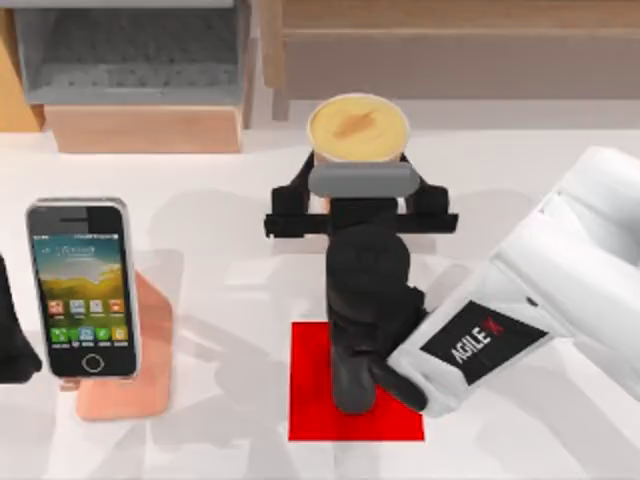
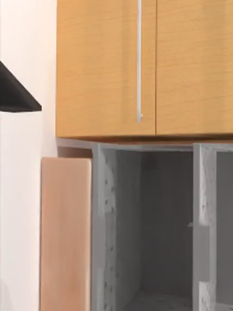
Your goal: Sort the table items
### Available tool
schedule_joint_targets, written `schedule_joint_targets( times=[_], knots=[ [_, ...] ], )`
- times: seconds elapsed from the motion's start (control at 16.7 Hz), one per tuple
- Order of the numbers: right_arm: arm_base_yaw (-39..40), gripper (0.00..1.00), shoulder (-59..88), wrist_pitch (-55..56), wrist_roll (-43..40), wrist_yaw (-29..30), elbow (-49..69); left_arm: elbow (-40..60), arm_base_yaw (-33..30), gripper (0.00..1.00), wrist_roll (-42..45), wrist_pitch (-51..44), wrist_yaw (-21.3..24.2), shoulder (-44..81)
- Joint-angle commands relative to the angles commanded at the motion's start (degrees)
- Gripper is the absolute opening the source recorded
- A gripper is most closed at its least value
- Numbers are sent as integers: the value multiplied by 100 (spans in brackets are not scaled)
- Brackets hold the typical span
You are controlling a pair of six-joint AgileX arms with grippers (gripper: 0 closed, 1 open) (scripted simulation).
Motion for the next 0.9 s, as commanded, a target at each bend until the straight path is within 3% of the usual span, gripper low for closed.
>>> schedule_joint_targets(
  times=[0.9],
  knots=[
    [-214,0,-765,-271,15,-274,711,0,0,100,0,0,0,0]
  ],
)
